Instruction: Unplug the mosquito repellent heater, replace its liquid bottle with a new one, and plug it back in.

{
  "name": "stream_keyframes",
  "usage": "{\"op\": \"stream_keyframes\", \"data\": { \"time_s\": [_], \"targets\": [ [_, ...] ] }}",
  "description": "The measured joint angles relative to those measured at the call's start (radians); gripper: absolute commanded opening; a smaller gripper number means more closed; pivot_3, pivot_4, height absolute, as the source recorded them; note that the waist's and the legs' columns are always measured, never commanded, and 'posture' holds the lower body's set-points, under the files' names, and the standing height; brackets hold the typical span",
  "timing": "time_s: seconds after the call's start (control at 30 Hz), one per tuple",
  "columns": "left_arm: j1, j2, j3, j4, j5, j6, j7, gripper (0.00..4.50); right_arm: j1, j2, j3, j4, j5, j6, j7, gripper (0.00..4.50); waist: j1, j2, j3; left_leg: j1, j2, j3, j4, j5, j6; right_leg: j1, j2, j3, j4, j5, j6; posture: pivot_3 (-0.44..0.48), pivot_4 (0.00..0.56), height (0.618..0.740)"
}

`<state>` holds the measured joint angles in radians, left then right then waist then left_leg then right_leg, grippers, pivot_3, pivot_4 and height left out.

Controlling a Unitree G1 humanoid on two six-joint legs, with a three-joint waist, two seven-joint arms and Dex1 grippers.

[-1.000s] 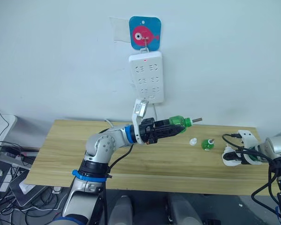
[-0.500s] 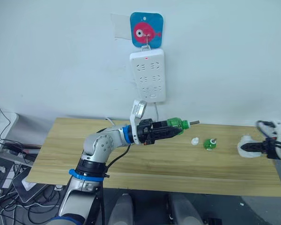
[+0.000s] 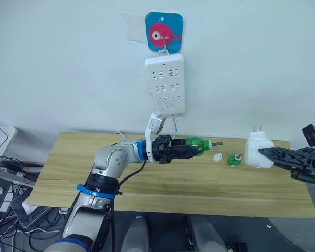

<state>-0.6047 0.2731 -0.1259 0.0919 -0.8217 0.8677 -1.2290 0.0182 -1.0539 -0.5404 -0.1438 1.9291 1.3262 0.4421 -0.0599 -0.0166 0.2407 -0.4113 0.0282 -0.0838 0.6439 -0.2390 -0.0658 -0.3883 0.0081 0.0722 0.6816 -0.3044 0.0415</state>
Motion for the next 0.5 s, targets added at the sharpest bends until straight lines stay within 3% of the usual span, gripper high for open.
{"op": "stream_keyframes", "data": {
  "time_s": [0.2,0.5],
  "targets": [
    [-0.017,-0.001,-0.010,0.001,0.007,0.001,-0.021,2.30,0.025,0.084,0.045,-0.119,0.014,-0.129,-0.042,2.96,0.002,0.000,0.000,-0.002,0.000,-0.001,0.001,0.000,0.000,-0.001,-0.001,-0.001,-0.001,0.001,0.001,-0.097,0.212,0.740],
    [-0.017,0.001,-0.025,0.001,0.017,0.001,-0.044,2.30,0.030,0.096,0.068,-0.185,0.016,-0.203,-0.053,2.96,0.002,0.000,0.000,-0.002,0.000,-0.001,0.001,0.000,0.000,-0.001,-0.001,-0.001,-0.001,0.001,0.001,-0.100,0.214,0.740]
  ]
}}
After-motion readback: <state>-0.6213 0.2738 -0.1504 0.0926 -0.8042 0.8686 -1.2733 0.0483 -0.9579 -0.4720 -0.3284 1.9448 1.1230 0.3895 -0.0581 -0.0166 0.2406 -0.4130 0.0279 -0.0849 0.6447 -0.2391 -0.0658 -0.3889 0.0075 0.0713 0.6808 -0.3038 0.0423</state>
